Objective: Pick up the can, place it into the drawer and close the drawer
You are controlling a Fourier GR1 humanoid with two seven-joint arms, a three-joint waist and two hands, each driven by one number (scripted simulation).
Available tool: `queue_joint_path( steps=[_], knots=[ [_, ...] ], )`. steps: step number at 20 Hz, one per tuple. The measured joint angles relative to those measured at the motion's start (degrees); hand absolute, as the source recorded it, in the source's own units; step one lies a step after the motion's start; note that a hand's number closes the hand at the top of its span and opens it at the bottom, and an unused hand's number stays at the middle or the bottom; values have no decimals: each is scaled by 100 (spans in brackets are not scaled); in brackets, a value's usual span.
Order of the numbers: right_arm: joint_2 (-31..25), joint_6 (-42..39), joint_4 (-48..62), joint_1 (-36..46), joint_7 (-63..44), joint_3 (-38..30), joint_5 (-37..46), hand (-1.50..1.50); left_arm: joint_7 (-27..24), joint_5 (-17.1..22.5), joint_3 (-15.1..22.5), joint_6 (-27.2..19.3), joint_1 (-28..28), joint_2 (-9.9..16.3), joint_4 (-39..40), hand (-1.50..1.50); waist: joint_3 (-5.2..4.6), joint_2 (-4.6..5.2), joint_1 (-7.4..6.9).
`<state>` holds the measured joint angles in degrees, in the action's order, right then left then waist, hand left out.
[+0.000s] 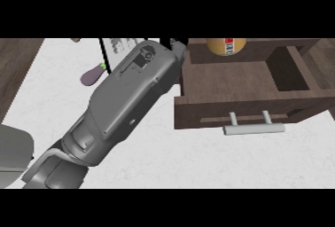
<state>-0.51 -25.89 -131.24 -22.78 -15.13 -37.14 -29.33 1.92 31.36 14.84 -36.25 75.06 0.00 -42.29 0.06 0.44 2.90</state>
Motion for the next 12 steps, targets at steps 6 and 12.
queue_joint_path(
  steps=[6, 12],
  knots=[
    [-93, -4, 34, 90, -40, -76, -122, -150, -241, 574, 394, -139, 321, 1, 538, 150, 2, 14, 68],
    [-85, 107, -96, 176, -230, -5, -141, -150, -436, 1109, 865, -302, 443, 1, 872, 150, 3, 27, 126]
  ],
)
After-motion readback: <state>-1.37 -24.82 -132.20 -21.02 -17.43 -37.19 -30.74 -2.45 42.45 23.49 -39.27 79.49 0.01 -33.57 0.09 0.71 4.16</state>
